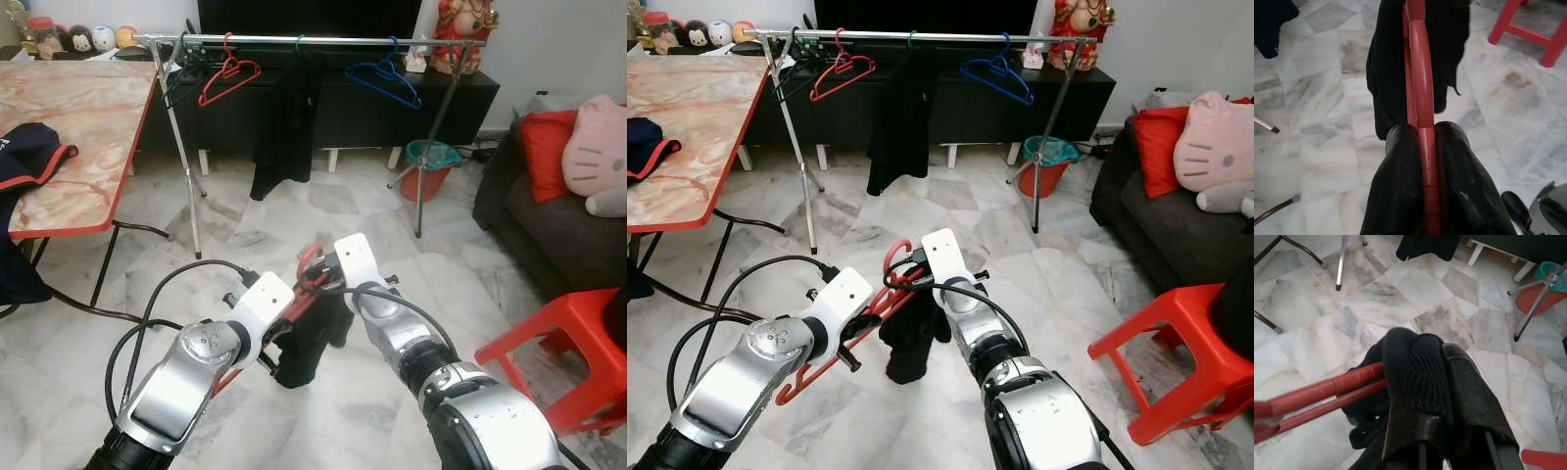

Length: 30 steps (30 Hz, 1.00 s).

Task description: Hang hanger

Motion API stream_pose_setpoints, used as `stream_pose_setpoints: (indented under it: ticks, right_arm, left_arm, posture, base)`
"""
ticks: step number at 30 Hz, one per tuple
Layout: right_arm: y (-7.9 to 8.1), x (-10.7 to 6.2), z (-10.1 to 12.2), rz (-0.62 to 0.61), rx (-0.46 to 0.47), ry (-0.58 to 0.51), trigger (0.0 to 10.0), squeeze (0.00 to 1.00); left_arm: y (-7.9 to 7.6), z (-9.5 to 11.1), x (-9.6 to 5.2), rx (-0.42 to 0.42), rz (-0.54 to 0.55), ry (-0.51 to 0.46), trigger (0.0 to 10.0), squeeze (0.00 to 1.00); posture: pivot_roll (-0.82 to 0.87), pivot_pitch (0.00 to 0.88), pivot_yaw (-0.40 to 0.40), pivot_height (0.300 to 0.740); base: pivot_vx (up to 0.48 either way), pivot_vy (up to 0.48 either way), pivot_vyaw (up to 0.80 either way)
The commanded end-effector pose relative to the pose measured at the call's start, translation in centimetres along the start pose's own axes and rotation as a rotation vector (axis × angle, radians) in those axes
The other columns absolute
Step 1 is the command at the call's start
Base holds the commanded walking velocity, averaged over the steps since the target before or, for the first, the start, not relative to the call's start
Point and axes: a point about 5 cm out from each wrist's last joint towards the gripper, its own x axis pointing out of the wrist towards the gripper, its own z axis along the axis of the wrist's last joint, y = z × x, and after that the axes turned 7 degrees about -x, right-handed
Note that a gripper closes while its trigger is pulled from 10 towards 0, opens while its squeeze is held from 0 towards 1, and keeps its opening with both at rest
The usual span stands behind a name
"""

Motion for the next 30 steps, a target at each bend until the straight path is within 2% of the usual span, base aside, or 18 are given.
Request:
stream_pose_setpoints:
  ticks: [1, 3, 16, 21, 26, 30]
  right_arm:
    - [-0.1, 0.1, 1.6, 0.014, -0.015, -0.055, 10.0, 0.0]
    - [-0.1, 0.1, 1.8, 0.033, -0.036, -0.064, 10.0, 0.0]
    - [-1.1, 0.0, 1.4, 0.049, -0.163, -0.066, 10.0, 0.0]
    - [-1.3, 0.0, 1.4, 0.088, -0.275, -0.075, 10.0, 0.0]
    - [-1.4, 0.0, 1.5, 0.1, -0.28, -0.078, 10.0, 0.0]
    - [-0.6, 0.0, 1.8, 0.151, -0.271, -0.086, 10.0, 0.0]
  left_arm:
    - [-1.9, 1.0, -0.1, 0.033, -0.127, -0.058, 10.0, 0.0]
    - [-2.1, 0.8, -0.3, 0.032, -0.156, -0.055, 10.0, 0.0]
    - [-1.1, 0.2, -1.2, 0.068, -0.177, -0.032, 10.0, 0.0]
    - [-0.8, -0.3, -1.4, 0.086, -0.179, -0.006, 10.0, 0.0]
    - [-0.6, -0.4, -1.4, 0.088, -0.175, -0.006, 10.0, 0.0]
    - [-0.5, -0.3, -1.1, 0.064, -0.138, -0.003, 10.0, 0.0]
  posture:
    - [0.13, 0.0, -0.115, 0.74]
    - [0.13, 0.0, -0.115, 0.74]
    - [0.14, 0.0, -0.116, 0.74]
    - [0.14, 0.0, -0.116, 0.74]
    - [0.14, 0.0, -0.116, 0.74]
    - [0.14, 0.0, -0.116, 0.74]
  base:
    - [0.0, 0.0, 0.0]
    - [0.0, 0.0, 0.0]
    - [0.0, 0.0, 0.0]
    - [0.0, 0.0, 0.0]
    - [0.0, 0.0, 0.0]
    - [0.0, 0.0, 0.0]
